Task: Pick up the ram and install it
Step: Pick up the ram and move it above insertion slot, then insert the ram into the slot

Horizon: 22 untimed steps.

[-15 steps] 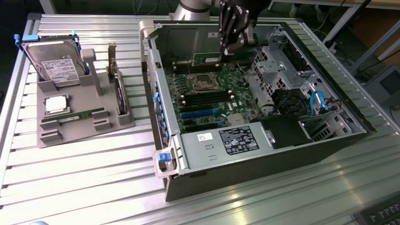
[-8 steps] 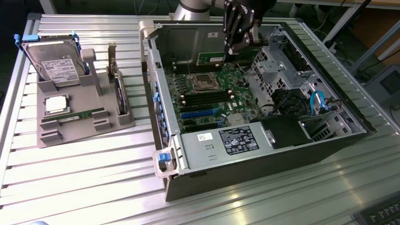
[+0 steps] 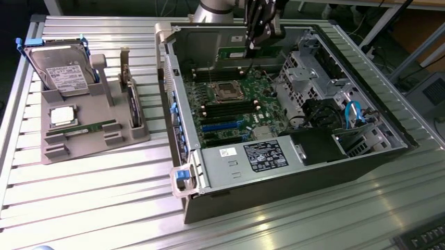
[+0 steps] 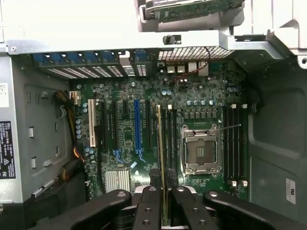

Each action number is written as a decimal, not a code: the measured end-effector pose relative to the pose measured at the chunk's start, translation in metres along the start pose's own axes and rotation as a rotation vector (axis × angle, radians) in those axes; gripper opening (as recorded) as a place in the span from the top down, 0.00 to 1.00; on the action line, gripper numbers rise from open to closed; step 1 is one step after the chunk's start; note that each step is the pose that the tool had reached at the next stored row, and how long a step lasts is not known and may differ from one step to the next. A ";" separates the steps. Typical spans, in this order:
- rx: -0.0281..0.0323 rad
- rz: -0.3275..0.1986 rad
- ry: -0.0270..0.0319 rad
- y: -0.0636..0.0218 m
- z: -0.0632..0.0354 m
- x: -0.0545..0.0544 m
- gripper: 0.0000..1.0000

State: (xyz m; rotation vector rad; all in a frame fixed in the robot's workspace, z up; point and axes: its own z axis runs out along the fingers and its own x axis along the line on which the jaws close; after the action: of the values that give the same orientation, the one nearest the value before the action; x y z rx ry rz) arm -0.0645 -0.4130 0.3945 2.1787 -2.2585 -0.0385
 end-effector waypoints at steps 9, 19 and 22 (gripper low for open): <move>-0.0001 0.000 -0.0001 -0.0007 0.0017 -0.019 0.86; -0.0001 0.000 0.0000 -0.0006 0.0017 -0.019 0.86; -0.0001 0.000 0.0000 -0.0006 0.0017 -0.019 0.86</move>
State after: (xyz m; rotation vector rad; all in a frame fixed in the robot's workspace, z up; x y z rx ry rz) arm -0.0632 -0.3939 0.3931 2.1787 -2.2584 -0.0386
